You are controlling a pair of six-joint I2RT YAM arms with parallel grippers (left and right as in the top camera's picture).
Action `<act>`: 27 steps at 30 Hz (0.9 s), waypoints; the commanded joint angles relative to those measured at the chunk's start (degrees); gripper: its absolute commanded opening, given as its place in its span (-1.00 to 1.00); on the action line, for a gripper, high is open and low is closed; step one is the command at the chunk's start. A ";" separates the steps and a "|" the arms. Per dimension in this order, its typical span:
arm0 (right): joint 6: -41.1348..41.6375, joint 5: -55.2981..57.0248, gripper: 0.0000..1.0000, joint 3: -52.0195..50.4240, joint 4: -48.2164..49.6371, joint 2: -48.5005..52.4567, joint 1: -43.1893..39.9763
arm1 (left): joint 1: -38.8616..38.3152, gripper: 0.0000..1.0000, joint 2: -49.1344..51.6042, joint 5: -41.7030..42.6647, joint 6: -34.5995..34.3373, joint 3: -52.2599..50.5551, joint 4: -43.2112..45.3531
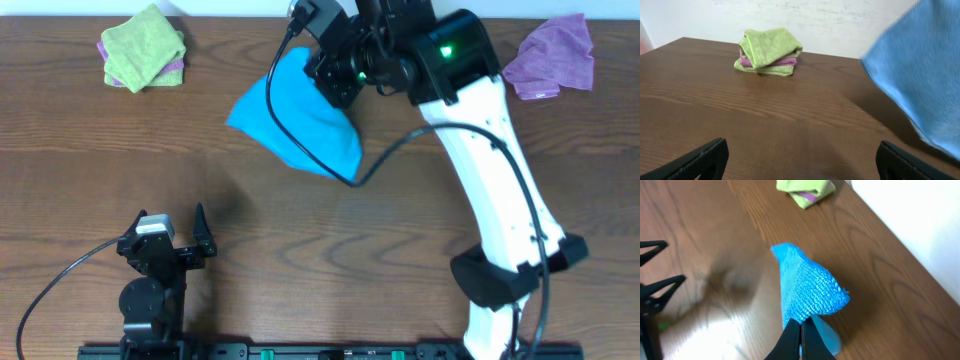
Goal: Fold the cloth
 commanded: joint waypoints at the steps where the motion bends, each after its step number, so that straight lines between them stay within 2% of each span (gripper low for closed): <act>1: -1.07 0.55 -0.97 1.01 -0.72 -1.53 0.48 | 0.35 0.91 -0.35 0.00 0.37 -1.77 -0.79; 8: -1.97 0.63 -0.97 1.01 -2.60 -1.88 2.47 | 0.35 0.91 -0.35 0.00 0.37 -1.79 -0.79; 17: -0.70 11.45 -0.97 1.01 -8.15 -4.02 2.86 | 0.35 0.91 -0.35 0.00 0.37 -1.77 -0.79; 24: 0.26 14.05 -0.97 -0.59 -15.56 -4.37 0.15 | 0.35 0.91 -0.35 0.00 0.37 -1.79 -0.79; 27: 0.26 13.42 -0.97 -3.43 -14.95 -6.03 -1.68 | 0.35 0.91 -0.37 0.00 0.37 -1.79 -0.79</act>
